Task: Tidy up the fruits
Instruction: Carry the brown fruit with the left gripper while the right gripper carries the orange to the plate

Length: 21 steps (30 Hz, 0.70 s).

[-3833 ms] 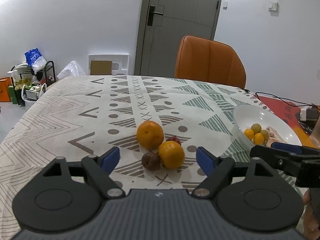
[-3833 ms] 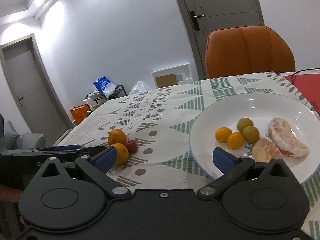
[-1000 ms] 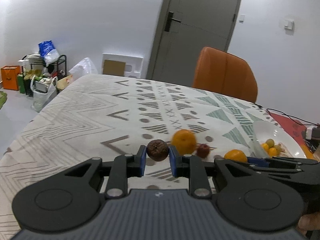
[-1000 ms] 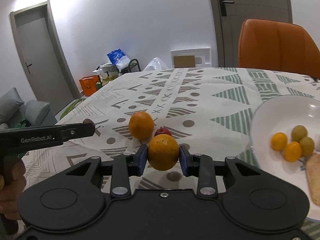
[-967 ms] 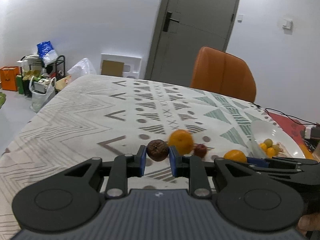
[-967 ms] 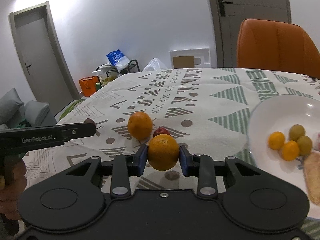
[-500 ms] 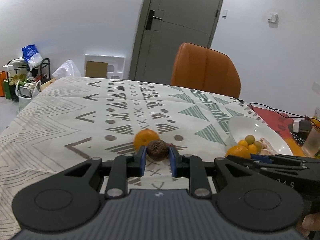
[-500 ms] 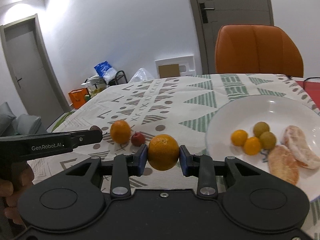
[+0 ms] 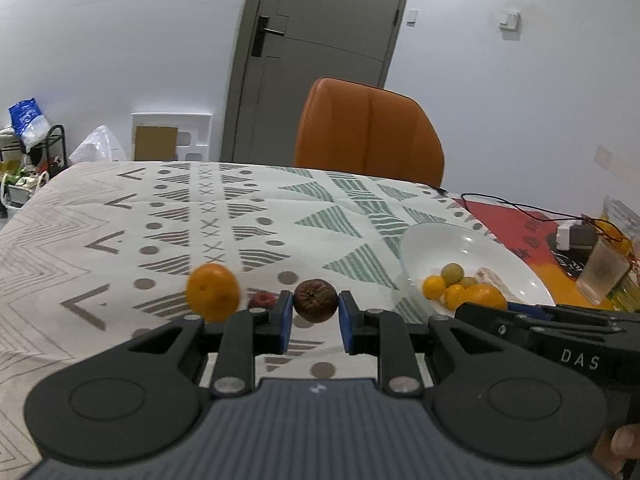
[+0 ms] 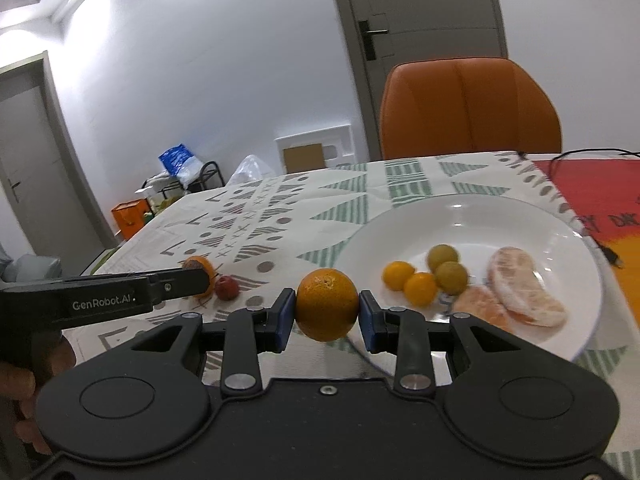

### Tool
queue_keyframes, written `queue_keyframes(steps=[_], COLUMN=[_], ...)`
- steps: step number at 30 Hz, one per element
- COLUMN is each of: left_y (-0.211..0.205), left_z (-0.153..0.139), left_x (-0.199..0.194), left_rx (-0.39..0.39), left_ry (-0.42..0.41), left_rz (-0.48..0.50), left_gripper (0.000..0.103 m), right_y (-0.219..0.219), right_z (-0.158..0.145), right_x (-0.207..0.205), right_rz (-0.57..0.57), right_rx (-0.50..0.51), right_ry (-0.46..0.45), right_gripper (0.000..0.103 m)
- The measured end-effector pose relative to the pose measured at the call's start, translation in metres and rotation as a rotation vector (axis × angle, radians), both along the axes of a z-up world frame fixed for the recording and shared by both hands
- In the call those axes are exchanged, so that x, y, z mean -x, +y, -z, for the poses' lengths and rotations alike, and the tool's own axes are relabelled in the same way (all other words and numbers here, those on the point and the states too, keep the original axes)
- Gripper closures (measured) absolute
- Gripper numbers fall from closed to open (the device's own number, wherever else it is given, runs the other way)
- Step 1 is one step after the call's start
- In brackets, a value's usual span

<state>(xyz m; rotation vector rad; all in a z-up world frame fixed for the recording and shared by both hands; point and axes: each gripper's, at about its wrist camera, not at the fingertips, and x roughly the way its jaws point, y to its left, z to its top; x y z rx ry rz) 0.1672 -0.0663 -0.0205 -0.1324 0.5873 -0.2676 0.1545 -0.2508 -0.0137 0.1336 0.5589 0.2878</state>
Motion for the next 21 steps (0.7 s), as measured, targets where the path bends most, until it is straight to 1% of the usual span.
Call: queue_keyframes(steps=[15, 17, 19, 21], left_y=[-0.042, -0.046, -0.050, -0.054], left_z=[-0.002, -0.002, -0.002, -0.003], left_x=[-0.001, -0.001, 0.000, 0.000], left_rx=[-0.010, -0.013, -0.016, -0.020], left_ry=[-0.005, -0.005, -0.005, -0.008], left_rz=[0.081, 0.088, 0.094, 0.102], left_gripper=[0.080, 0.080, 0.080, 0.080], right_y=[-0.041, -0.045, -0.048, -0.052], right_z=[0.001, 0.003, 0.004, 0.004], right_x=[0.015, 0.016, 0.017, 0.018], right_rz=[0.090, 0.098, 0.109, 0.109], right_rx=[-0.016, -0.019, -0.026, -0.032], right_ry=[-0.001, 0.007, 0.015, 0.013], right_gripper=[0.071, 0.069, 0.064, 0.064])
